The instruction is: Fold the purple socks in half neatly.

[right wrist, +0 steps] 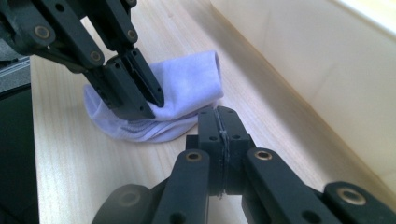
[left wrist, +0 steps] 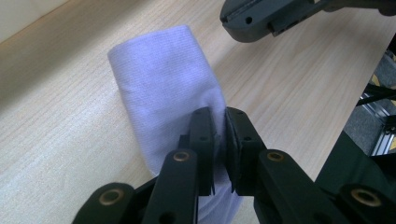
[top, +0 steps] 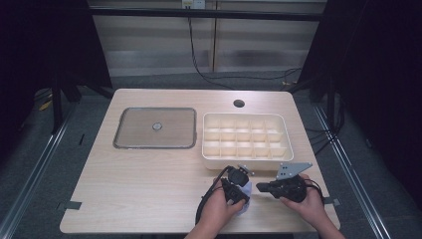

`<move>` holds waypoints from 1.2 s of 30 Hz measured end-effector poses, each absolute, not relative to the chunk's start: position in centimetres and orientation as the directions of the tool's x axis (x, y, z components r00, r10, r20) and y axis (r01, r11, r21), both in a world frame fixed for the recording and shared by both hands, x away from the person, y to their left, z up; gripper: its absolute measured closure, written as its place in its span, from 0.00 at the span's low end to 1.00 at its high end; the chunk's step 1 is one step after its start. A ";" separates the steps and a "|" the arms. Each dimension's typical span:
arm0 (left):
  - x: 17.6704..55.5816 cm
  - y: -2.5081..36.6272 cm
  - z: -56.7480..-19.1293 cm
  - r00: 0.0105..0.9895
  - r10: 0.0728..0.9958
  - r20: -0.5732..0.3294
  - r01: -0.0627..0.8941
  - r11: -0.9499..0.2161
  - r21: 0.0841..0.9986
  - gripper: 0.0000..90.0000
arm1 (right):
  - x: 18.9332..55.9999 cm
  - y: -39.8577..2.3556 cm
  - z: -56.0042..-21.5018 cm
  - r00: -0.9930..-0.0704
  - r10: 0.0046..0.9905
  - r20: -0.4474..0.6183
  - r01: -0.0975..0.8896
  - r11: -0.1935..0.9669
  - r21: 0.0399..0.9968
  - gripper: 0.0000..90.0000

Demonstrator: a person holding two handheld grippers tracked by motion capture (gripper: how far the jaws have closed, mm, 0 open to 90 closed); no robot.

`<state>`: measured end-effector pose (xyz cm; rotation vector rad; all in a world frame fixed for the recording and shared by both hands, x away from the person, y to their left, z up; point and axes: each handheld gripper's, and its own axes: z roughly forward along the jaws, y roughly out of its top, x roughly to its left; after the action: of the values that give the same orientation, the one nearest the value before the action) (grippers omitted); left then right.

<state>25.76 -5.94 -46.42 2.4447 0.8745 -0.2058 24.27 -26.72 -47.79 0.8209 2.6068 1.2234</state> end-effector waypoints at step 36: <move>25.6 -5.7 -46.6 0.762 0.558 -0.329 0.646 -0.619 0.446 0.91 | 26.4 -22.5 -47.2 -0.871 0.484 0.084 0.381 0.557 0.738 1.00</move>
<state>25.59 -5.70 -46.60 2.4051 0.9009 -0.2128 26.44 -22.50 -47.19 0.7417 2.6568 1.2109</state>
